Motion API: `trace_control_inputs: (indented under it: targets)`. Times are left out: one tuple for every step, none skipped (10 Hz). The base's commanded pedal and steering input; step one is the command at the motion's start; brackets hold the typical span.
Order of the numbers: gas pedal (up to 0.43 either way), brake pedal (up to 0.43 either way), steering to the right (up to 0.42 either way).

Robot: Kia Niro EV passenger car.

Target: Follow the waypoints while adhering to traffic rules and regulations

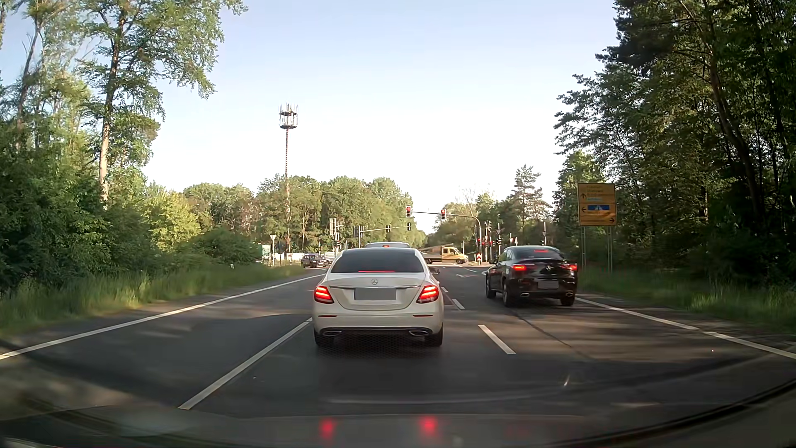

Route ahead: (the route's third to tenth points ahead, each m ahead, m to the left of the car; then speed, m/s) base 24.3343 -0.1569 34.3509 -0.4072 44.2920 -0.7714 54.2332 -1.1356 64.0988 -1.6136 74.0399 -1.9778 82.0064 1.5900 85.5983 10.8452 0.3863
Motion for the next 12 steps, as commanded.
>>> trace_control_inputs:
  targets:
    - [0.0, 0.0, -0.005]
    - [0.0, 0.0, -0.004]
    - [0.0, 0.0, -0.004]
    - [0.0, 0.0, -0.004]
    - [0.0, 0.0, -0.005]
    - [0.0, 0.0, -0.004]
    - [0.0, 0.0, -0.005]
    - [0.0, 0.0, -0.005]
    - [0.0, 0.006, -0.005]
    - [0.0, 0.0, -0.004]
    - [0.0, 0.0, -0.005]
    - [0.0, 0.0, -0.004]
